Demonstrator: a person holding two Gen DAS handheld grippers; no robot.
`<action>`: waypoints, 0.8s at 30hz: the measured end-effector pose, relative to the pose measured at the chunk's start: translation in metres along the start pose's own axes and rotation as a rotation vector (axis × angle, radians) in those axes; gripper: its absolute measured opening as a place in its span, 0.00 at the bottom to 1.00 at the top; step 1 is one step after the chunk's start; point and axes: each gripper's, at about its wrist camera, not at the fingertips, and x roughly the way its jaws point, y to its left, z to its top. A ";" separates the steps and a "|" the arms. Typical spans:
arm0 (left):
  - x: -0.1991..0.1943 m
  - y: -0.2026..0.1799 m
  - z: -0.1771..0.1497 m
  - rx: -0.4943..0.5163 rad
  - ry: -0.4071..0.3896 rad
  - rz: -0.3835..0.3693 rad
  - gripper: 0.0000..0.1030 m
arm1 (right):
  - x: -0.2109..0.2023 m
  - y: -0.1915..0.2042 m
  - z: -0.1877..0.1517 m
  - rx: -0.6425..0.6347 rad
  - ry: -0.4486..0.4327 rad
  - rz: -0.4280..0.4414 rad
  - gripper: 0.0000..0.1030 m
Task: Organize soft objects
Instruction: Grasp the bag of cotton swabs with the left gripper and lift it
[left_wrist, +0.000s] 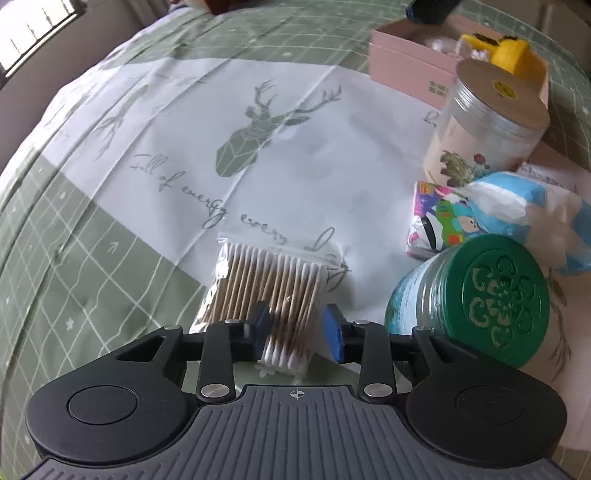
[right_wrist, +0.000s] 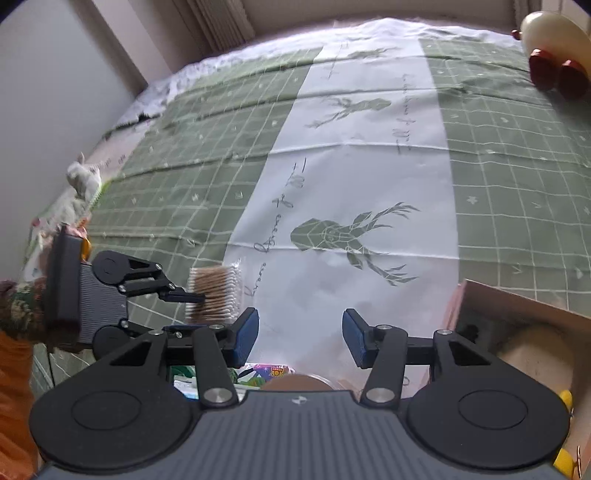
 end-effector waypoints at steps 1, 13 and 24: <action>-0.001 0.000 0.000 0.005 -0.002 0.000 0.36 | 0.000 -0.001 -0.002 0.004 -0.006 0.005 0.49; 0.022 0.031 0.003 -0.146 -0.024 0.131 0.80 | 0.006 0.007 -0.019 -0.043 0.019 0.039 0.51; 0.028 0.057 0.014 -0.163 -0.109 0.162 0.76 | -0.034 0.023 -0.034 -0.170 -0.067 0.069 0.57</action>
